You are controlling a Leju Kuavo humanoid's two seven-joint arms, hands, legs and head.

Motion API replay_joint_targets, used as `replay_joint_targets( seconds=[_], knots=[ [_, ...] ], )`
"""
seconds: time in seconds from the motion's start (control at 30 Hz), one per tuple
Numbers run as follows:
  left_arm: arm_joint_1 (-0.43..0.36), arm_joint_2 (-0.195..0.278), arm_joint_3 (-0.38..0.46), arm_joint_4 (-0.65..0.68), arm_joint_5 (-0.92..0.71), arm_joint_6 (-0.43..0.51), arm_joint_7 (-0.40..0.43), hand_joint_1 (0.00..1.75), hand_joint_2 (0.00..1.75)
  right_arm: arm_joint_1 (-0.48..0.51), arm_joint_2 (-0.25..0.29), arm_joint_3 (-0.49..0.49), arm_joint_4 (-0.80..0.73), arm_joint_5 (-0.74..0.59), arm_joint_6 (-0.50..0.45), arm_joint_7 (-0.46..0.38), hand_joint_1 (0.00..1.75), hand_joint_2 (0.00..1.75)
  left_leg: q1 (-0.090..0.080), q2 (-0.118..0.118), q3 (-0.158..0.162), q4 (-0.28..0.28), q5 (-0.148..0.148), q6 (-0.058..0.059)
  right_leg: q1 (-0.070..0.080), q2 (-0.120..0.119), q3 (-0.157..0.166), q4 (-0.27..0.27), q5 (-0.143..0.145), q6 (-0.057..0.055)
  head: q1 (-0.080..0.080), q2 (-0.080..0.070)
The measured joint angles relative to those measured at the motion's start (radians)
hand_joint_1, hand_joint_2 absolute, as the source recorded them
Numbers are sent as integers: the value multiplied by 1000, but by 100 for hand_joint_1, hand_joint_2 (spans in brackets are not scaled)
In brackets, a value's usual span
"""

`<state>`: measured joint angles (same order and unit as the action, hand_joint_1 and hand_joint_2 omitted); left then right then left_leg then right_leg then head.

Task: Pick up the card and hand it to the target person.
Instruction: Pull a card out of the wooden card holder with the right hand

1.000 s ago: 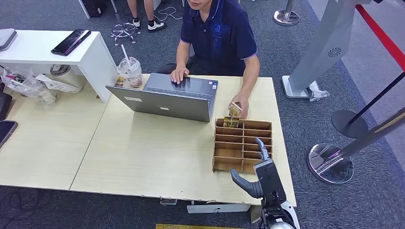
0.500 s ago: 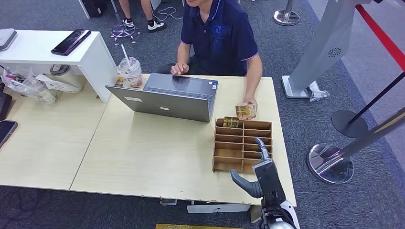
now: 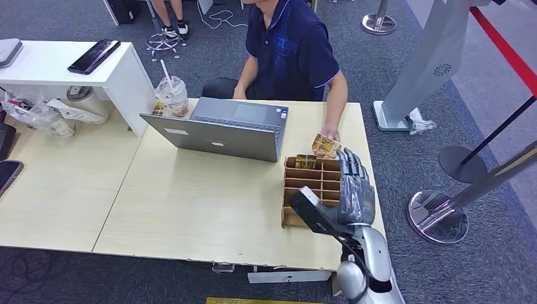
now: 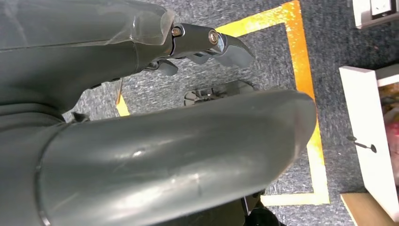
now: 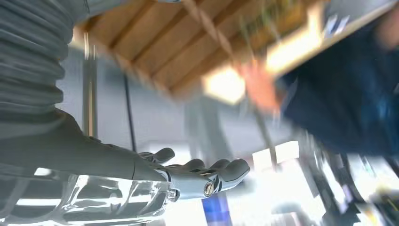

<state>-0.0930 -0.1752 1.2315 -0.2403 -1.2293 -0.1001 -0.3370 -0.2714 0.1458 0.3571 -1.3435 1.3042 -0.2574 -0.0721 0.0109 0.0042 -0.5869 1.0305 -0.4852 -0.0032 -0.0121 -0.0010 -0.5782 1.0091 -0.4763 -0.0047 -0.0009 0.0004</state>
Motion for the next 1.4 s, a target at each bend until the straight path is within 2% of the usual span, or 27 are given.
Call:
replay_joint_targets(
  seconds=[0.07, 0.2, 0.33, 0.53, 0.8, 1.07, 1.4],
  knots=[
    [-1, 2, -5, 0, -7, -3, -2, 0, 0, -89, -20, 56, 74, 135, -28, 59, 0, 175, 0, 0, 0, 0, 1, 0, 0, 0, 0, 0, 0, 0, 0, 0],
    [-1, 6, -12, 0, -12, -6, -2, 0, 0, -218, -40, 131, 191, 219, -24, 99, 0, 175, 0, -1, 0, 0, 1, 0, 0, -1, 0, 0, 0, 0, 0, 0],
    [-2, 9, -14, 0, -12, -8, -1, 0, 0, -307, -44, 174, 287, 224, -2, 107, 175, 175, 0, -1, 0, 0, 1, 0, 0, -1, 0, 0, 0, 0, 0, 0],
    [-2, 11, -14, 0, -12, -8, -1, 0, 0, -391, -41, 199, 388, 198, 1, 119, 175, 175, 0, -1, -1, 0, 1, 0, 0, -1, 0, 0, 0, 0, 0, 0],
    [-2, 13, -14, 0, -12, -8, -1, 0, 0, -403, -34, 200, 436, 175, -8, 125, 173, 175, 0, -1, -1, 0, 1, 0, 0, -1, 0, 0, 0, 0, 0, 0],
    [-2, 16, -14, 0, -10, -8, -1, 0, 0, -403, -26, 200, 455, 150, -8, 104, 143, 175, 0, -1, -1, 0, 1, 0, 0, -1, 0, 0, 0, 0, 0, 0],
    [-2, 16, -14, 0, -10, -8, 0, 0, 0, -402, -25, 203, 465, 137, -5, 89, 127, 175, 0, -1, -1, 0, 1, 0, 0, -1, 0, 0, 0, 0, 0, 0]
  ],
)
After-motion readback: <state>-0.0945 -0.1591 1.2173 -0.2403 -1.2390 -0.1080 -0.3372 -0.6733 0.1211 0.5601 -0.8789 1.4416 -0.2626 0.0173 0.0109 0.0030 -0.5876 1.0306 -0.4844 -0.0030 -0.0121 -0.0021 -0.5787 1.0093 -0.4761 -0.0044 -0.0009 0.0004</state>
